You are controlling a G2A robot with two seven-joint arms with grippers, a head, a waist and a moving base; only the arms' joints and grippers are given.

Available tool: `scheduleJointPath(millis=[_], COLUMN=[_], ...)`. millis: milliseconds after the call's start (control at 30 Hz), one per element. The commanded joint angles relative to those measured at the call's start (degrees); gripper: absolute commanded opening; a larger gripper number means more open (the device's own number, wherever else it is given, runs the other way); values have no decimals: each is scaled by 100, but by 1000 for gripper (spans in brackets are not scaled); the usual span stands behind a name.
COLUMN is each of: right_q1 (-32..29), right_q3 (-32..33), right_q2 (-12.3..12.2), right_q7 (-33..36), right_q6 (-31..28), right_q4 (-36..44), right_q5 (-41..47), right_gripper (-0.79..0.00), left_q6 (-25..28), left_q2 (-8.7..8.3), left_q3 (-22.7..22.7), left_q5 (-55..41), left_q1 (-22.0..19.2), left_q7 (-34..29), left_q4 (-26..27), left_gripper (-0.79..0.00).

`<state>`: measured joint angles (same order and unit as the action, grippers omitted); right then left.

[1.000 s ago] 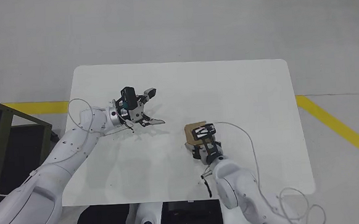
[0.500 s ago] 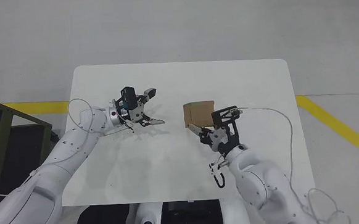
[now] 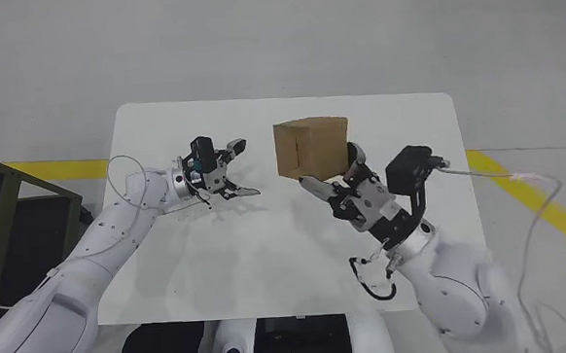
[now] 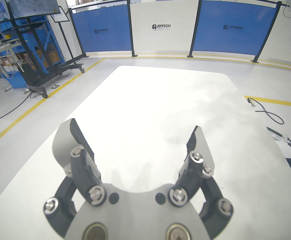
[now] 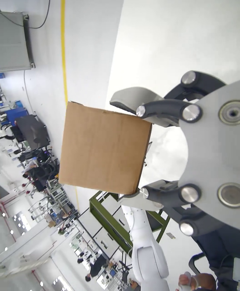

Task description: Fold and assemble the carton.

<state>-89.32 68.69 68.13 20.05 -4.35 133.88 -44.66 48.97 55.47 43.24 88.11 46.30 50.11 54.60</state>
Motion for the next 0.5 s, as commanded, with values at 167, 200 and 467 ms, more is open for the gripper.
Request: scheduleJointPath(millis=[167, 200, 467], right_q1=[-105, -111, -72], right_q3=[530, 582, 1036], right_q2=[-31, -34, -56], right_q7=[-587, -627, -1035], right_q6=[-991, -1061, -2002], right_q4=[76, 76, 76], right_q5=[764, 827, 1568], right_gripper=[-413, -416, -376], left_q6=[0, 0, 0], left_q2=[0, 0, 0], left_q3=[0, 0, 0], left_q5=[0, 0, 0], left_q1=[0, 0, 0], left_q7=[0, 0, 0], left_q4=[0, 0, 0], left_gripper=[0, 0, 0])
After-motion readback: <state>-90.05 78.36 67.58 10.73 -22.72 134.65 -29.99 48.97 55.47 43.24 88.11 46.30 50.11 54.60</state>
